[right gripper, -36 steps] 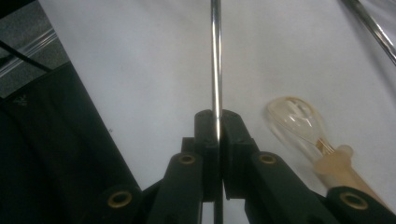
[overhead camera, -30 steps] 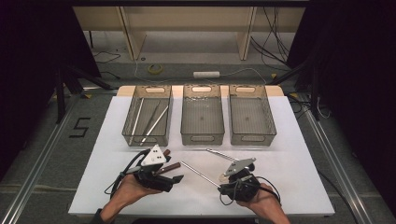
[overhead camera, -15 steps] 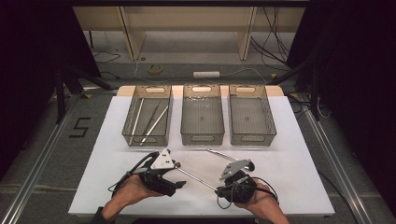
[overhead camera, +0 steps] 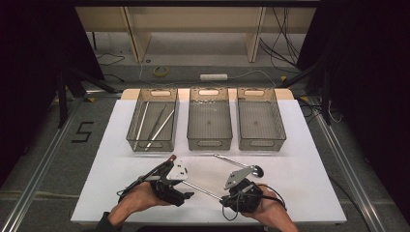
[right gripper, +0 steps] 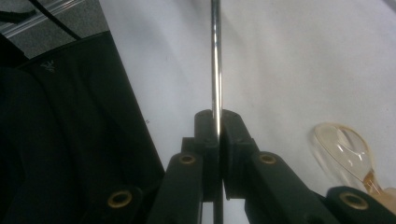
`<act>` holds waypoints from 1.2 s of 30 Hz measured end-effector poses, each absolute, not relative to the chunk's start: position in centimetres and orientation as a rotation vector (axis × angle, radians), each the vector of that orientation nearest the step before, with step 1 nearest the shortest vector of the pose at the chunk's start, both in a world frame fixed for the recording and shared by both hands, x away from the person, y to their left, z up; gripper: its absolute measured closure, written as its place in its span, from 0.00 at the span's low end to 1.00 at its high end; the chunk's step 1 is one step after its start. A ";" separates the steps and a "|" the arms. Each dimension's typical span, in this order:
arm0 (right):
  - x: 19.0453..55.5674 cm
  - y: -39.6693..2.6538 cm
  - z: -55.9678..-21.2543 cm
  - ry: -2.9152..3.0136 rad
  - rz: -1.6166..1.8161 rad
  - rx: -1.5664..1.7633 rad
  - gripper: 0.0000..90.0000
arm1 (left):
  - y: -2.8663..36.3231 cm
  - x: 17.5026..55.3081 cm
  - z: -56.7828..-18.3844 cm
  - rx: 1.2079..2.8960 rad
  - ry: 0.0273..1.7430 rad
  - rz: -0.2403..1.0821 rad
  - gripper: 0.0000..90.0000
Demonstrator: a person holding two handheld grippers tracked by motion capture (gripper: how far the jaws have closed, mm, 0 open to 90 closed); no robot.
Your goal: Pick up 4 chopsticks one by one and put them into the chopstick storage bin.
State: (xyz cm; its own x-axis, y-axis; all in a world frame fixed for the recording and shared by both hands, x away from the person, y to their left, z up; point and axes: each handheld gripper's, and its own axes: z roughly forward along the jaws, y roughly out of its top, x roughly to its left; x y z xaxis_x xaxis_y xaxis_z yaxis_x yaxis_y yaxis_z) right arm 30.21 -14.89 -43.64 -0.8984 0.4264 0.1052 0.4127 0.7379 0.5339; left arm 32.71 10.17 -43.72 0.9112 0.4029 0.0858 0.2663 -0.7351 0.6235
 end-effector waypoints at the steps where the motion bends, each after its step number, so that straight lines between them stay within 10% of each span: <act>1: 30.1 -14.8 -43.6 2.906 0.884 0.706 0.96 | 10.0 32.6 -43.8 2.452 0.466 0.281 0.37; 36: 30.0 -14.5 -44.1 2.988 0.888 0.472 0.95 | 8.8 31.0 -44.5 2.622 0.089 0.265 0.83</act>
State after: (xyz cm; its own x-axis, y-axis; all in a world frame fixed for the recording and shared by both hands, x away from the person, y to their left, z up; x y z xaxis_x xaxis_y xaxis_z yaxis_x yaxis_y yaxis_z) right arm 30.01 -14.52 -44.12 -0.9551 0.2807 0.0946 0.2868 0.7965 0.5323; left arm 30.99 8.82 -44.51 0.9789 0.1112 0.1713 0.0140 -0.8734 0.4868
